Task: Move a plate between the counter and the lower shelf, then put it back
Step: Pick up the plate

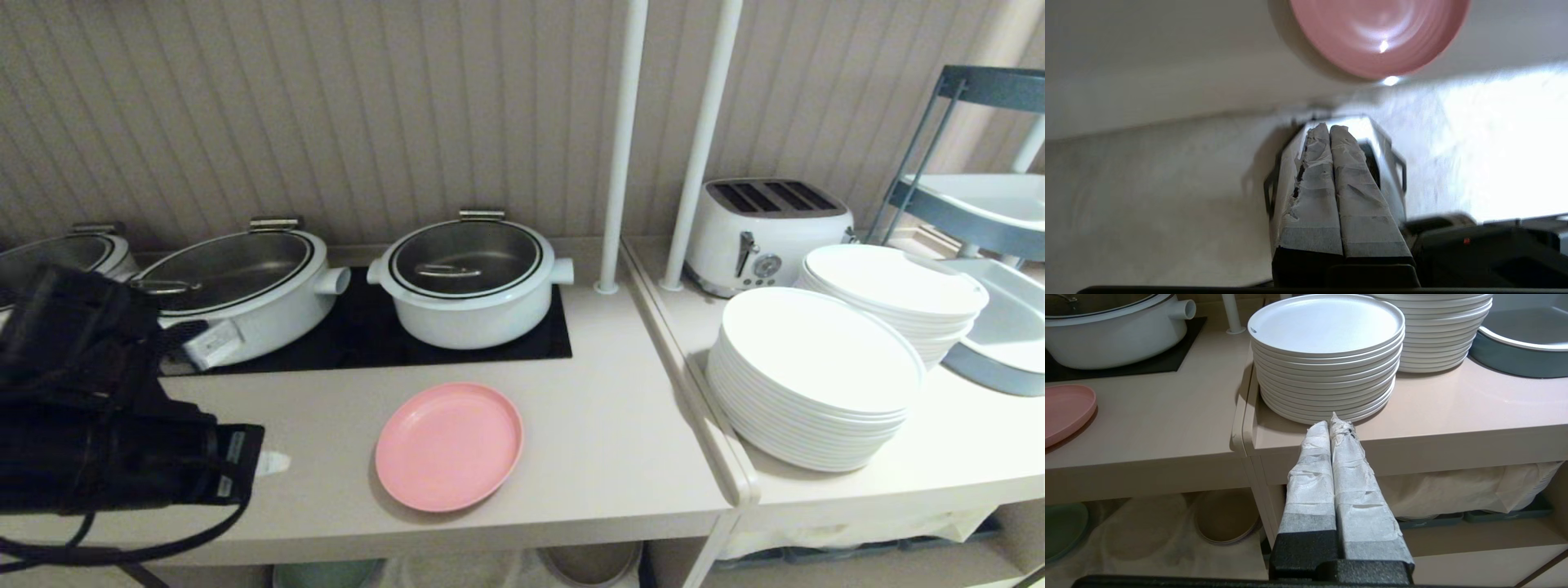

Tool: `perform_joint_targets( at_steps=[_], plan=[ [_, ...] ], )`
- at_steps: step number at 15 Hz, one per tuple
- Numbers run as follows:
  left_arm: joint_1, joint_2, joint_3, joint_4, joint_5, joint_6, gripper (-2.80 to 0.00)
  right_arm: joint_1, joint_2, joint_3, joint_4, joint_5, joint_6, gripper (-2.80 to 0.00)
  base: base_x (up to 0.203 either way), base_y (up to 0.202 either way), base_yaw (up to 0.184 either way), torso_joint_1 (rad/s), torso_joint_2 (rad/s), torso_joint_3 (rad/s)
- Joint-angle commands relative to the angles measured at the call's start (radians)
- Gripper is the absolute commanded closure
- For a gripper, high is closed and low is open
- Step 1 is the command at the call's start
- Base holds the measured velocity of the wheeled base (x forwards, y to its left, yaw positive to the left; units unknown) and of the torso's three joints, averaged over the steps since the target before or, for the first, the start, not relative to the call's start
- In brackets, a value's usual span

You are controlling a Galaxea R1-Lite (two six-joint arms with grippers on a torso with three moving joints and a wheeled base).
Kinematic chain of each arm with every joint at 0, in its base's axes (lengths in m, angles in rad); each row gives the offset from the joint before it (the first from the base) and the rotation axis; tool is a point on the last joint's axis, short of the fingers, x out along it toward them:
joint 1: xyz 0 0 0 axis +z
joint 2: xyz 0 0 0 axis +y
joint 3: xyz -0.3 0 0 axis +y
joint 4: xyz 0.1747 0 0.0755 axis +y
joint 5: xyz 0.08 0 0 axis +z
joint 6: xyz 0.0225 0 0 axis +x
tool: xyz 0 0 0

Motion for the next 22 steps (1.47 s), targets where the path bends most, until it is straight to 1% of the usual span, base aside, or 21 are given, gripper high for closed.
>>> perform_joint_targets(
  at_steps=[1, 4, 6, 8, 12, 14, 16, 18, 22],
  plan=[
    [-0.014, 0.136, -0.052, 0.045, -0.001, -0.001, 0.00, 0.000, 0.001, 0.000, -0.001, 0.000, 0.001, 0.00, 0.000, 0.000, 0.000, 0.000, 0.00, 0.000],
    [-0.030, 0.252, -0.108, 0.053, 0.002, -0.016, 0.00, 0.000, 0.001, 0.000, 0.001, 0.000, 0.001, 0.00, 0.000, 0.000, 0.000, 0.000, 0.00, 0.000],
    [-0.052, 0.329, -0.162, 0.053, 0.012, -0.069, 0.00, 0.000, 0.001, 0.000, -0.001, 0.000, 0.001, 0.00, 0.000, 0.000, 0.000, 0.000, 0.00, 0.000],
    [-0.073, 0.400, -0.223, 0.054, 0.037, -0.116, 0.00, 0.000, 0.001, 0.000, -0.001, 0.000, 0.001, 0.00, 0.000, 0.000, 0.000, 0.000, 0.00, 0.000],
    [-0.084, 0.499, -0.289, 0.053, 0.057, -0.155, 0.00, 0.000, 0.001, 0.000, -0.001, 0.000, 0.001, 0.00, 0.000, 0.000, 0.000, 0.000, 0.00, 0.000],
    [-0.086, 0.542, -0.319, 0.053, 0.081, -0.181, 0.00, 0.000, 0.001, 0.000, -0.001, 0.000, 0.001, 0.00, 0.000, 0.000, 0.000, 0.000, 0.00, 0.000],
    [-0.087, 0.574, -0.347, 0.052, 0.107, -0.199, 0.00, 0.000, 0.001, 0.000, -0.001, 0.000, 0.001, 0.00, 0.000, 0.000, 0.000, 0.000, 0.00, 0.000],
    [-0.094, 0.597, -0.368, 0.052, 0.111, -0.215, 0.00, 0.000, 0.001, 0.000, -0.001, 0.000, 0.001, 0.00, 0.000, 0.000, 0.000, 0.000, 0.00, 0.000],
    [-0.099, 0.641, -0.390, 0.022, 0.113, -0.215, 0.00, 0.000, 0.001, 0.000, 0.000, 0.000, 0.001, 0.00, 0.000, 0.000, 0.000, 0.000, 0.00, 0.000]
  ],
)
